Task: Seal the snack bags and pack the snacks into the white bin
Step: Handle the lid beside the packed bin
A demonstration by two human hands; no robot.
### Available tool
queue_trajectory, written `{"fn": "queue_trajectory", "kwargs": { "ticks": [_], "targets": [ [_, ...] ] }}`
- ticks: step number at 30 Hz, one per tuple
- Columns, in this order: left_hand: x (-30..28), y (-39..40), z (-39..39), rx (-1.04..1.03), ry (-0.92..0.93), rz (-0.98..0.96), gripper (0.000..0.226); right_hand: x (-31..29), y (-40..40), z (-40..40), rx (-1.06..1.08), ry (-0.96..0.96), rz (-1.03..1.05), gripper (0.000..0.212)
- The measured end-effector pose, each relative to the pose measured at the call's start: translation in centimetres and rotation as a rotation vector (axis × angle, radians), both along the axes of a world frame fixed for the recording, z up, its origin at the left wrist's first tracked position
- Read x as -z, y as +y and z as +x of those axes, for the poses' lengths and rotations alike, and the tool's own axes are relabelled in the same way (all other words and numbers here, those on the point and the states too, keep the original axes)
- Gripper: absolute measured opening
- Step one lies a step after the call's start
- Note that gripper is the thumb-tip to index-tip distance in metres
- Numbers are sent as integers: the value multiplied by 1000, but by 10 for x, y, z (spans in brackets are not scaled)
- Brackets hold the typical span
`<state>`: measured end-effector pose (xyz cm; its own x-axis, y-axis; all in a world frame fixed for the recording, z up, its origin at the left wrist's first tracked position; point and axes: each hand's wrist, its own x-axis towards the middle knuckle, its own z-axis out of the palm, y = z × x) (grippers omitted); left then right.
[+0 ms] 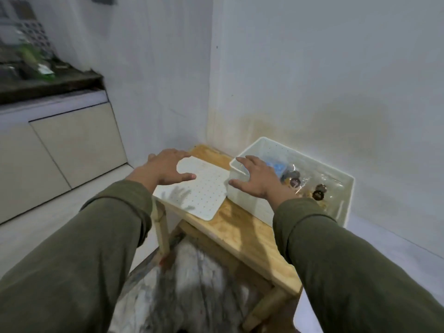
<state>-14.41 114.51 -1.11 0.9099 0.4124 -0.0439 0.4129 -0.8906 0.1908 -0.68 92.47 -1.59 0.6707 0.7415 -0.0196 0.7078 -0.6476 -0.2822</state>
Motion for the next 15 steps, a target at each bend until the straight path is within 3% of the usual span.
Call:
{"fn": "queue_trajectory", "kwargs": {
  "ticks": [7,15],
  "targets": [
    [54,67,-36,-85,117,-43,78,62,67,-25,-47,87,-98,81],
    [136,139,-22,18,220,-83,84,151,121,-31,61,155,-148,87]
  ]
}}
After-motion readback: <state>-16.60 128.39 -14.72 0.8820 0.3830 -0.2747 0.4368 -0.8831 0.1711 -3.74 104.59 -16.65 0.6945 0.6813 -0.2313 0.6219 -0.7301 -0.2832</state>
